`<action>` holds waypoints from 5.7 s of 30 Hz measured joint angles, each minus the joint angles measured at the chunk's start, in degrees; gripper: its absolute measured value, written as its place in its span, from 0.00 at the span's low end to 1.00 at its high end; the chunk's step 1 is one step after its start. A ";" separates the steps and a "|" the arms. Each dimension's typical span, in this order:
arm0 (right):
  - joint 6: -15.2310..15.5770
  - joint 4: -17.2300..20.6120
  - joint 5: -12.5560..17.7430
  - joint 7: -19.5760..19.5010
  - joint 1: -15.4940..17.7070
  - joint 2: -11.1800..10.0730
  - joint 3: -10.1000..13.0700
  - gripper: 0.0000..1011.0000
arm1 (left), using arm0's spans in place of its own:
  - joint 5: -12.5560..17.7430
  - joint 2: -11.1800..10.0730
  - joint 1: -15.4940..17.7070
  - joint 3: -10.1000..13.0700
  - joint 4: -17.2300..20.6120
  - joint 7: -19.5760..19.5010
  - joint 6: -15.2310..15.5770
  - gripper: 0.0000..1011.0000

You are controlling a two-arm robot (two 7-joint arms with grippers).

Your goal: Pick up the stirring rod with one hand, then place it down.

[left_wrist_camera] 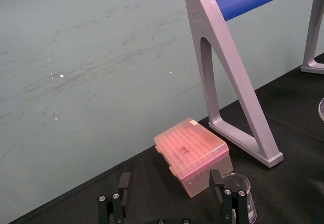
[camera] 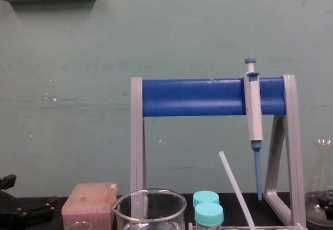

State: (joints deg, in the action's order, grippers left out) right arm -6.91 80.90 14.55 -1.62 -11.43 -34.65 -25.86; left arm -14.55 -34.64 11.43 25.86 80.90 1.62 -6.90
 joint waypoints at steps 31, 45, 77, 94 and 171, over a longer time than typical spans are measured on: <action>0.00 0.00 0.00 0.00 0.00 0.00 0.00 0.99 | 0.00 0.00 0.00 0.00 0.00 0.00 0.00 0.99; 0.00 0.00 0.00 0.00 0.00 0.00 0.00 0.99 | 0.00 0.00 0.00 0.00 0.00 0.00 0.00 0.99; 12.24 5.68 19.53 26.10 -4.98 5.88 3.29 0.99 | 0.00 0.00 0.00 0.00 0.00 0.00 0.00 0.99; 22.64 2.77 19.38 23.42 -9.19 9.33 -0.47 0.99 | 0.00 0.00 0.00 0.00 0.00 0.00 0.00 0.99; 0.52 4.50 14.46 27.85 -2.16 9.14 2.97 0.07 | 0.00 0.00 0.00 0.00 0.00 0.00 0.00 0.99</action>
State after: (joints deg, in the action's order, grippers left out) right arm -6.38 85.40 29.01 26.22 -13.60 -25.51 -22.90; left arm -14.55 -34.64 11.43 25.86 80.90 1.62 -6.90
